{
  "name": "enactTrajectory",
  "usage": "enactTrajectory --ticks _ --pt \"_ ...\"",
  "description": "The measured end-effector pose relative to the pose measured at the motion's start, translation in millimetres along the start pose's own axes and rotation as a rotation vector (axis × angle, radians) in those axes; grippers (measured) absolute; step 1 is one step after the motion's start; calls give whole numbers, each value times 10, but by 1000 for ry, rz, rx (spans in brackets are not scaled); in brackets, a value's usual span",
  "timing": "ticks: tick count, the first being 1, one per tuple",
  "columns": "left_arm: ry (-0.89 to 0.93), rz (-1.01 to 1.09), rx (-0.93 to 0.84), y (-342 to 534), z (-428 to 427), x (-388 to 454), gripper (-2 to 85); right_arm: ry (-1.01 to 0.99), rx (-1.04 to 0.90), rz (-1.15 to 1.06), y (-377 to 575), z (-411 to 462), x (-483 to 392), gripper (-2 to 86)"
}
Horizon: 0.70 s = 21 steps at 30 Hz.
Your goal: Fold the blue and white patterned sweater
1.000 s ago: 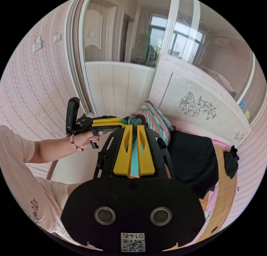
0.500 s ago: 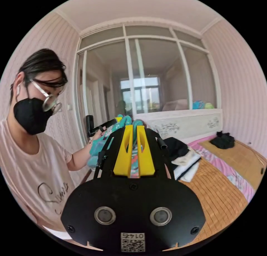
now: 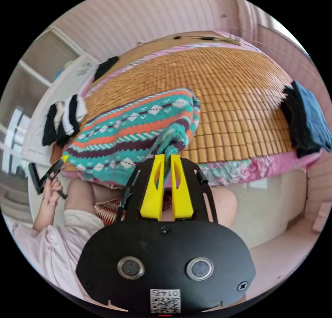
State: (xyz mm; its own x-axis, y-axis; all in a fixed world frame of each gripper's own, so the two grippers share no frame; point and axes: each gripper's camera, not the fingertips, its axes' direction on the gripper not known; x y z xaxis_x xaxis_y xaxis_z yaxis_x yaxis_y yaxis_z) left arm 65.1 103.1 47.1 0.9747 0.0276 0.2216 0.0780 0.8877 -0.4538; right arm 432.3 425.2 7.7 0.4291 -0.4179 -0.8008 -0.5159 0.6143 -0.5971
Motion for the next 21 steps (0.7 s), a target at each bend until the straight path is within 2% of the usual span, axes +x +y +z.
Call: enactTrajectory --ticks 5,9,12,14,16,21 --pt "30 75 -37 279 435 177 52 42 113 18 -113 -535 68 70" --pt "46 40 -40 374 709 89 52 37 151 -40 -224 -756 -75 114" --pt "53 16 -39 443 929 -3 52 26 56 -56 -377 -596 -122 143" --pt "50 18 -46 496 1069 -39 53 99 -19 -35 -512 -417 -41 155" --pt "38 28 -60 579 1239 -84 53 124 -5 0 -607 -445 53 138" --pt "21 51 -78 760 1479 -121 53 -21 21 11 -835 -783 227 57"
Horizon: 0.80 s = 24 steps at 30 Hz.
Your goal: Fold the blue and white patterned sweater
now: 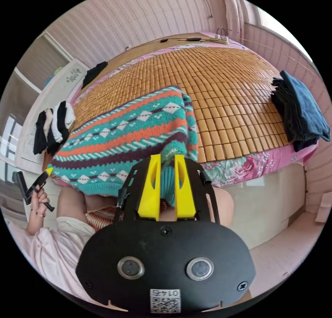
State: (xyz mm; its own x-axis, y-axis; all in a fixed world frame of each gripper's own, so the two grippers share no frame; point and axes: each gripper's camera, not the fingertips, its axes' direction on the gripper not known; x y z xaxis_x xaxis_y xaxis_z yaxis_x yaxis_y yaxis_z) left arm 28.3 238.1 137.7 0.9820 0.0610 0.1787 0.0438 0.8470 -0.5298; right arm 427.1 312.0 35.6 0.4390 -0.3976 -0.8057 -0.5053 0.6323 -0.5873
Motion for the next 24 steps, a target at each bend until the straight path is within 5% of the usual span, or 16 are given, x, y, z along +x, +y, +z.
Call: enactTrajectory --ticks 7,15,20,24 --pt "105 55 86 -357 39 24 52 -389 260 -179 -1153 -1149 -5 32" --pt "-14 -224 216 -2399 619 -682 108 -262 429 59 -2453 -1473 283 41" --pt "13 -74 239 -1723 845 -470 100 -167 208 -243 -1885 -883 6 74" --pt "-54 84 53 -857 1671 -71 111 -98 70 -212 -1573 -311 58 113"
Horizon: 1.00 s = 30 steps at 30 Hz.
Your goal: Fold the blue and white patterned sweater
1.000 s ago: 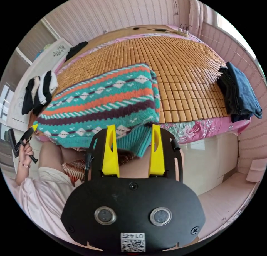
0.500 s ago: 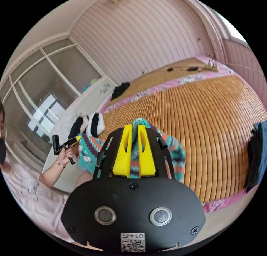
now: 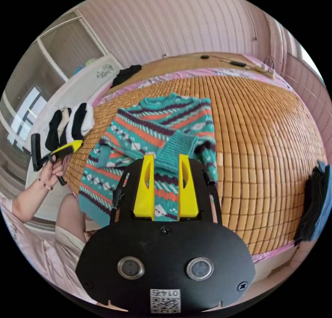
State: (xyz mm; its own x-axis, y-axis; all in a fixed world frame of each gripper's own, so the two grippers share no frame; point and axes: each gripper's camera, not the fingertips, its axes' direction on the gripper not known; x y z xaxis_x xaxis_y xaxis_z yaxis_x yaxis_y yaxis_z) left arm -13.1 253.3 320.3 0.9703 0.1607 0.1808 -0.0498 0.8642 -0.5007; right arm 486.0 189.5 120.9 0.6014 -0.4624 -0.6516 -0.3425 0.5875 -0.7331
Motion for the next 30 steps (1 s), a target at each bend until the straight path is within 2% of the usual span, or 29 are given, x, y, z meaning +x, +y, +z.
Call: enactTrajectory --ticks 3,5,8,10,12,17,21,23,24,26,30 --pt "-64 197 -175 479 574 510 117 14 -15 135 144 157 195 149" --pt "-81 303 -195 678 754 834 117 34 -48 198 207 231 306 136" --pt "-48 469 -200 862 1033 1453 118 -68 -91 224 236 226 346 91" --pt "-54 577 -195 945 1272 1907 117 -56 -86 218 260 142 344 70" --pt "-57 611 -194 977 1420 2118 117 -129 -95 206 267 33 348 35" --pt "-58 666 -190 1019 1452 2268 121 -413 8 -10 171 -584 -79 9" --pt "-120 512 -30 1015 718 1814 23 -571 14 -197 53 -745 -729 5" --pt "-94 413 67 1059 194 1415 1 -648 -9 -351 -10 -713 -1421 4" --pt "-75 330 123 1117 -197 1083 -3 -665 -17 -401 -15 -689 -1631 4" --pt "-82 221 196 1278 -832 547 -7 -737 -83 -600 32 -479 -2584 6" --pt "-195 -80 394 1996 -2431 -898 -9 -696 -97 -837 386 -53 -4065 14"
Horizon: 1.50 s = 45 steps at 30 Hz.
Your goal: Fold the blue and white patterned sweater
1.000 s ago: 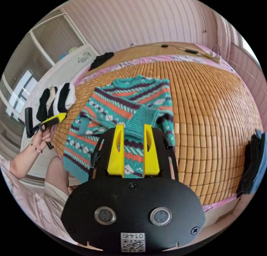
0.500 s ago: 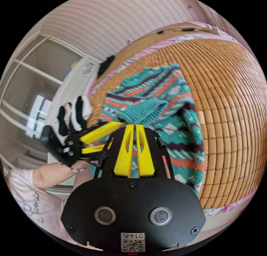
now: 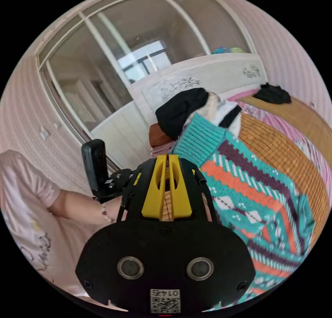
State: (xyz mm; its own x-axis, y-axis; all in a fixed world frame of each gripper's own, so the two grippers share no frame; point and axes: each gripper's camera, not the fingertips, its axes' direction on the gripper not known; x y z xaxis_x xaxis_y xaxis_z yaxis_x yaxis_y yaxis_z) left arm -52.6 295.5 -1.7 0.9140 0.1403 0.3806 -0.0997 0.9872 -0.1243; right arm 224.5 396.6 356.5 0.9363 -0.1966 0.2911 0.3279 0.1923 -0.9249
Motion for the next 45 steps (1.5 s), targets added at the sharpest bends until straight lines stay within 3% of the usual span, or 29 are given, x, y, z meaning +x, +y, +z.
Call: enactTrajectory --ticks 4,7,10,17,22,24,27,30,34,38,42,45 --pt "-273 -300 -12 341 -899 -1873 -7 103 -94 -79 -91 802 -359 52" --pt "-313 -360 -82 646 -1257 -2624 -1 134 -141 -10 304 850 -158 77" --pt "-292 -339 -152 919 -1317 -2887 21 287 -229 134 854 747 257 88" --pt "-311 -193 -290 991 -381 -3002 72 592 -455 301 1796 892 757 121" --pt "-478 -166 -499 897 696 -3495 68 597 -362 313 1846 873 772 75" --pt "-455 -144 -512 899 792 -3596 54 570 -320 346 1832 725 806 38" --pt "-499 16 -588 880 875 -3601 3 545 -165 414 1864 149 838 24" --pt "-718 206 -667 972 939 -3755 -7 669 7 488 2008 -843 844 20" --pt "-723 37 -654 845 768 -4291 -9 1004 164 700 2510 -2493 909 20" --pt "-732 -83 -604 980 511 -4547 -9 1417 89 966 3140 -3751 1044 29" --pt "-584 -121 -493 1205 -50 -4275 -8 1628 90 1253 3586 -4226 1002 42" --pt "-465 -35 -529 1347 -188 -3770 -7 1487 91 1096 3450 -3808 997 68"
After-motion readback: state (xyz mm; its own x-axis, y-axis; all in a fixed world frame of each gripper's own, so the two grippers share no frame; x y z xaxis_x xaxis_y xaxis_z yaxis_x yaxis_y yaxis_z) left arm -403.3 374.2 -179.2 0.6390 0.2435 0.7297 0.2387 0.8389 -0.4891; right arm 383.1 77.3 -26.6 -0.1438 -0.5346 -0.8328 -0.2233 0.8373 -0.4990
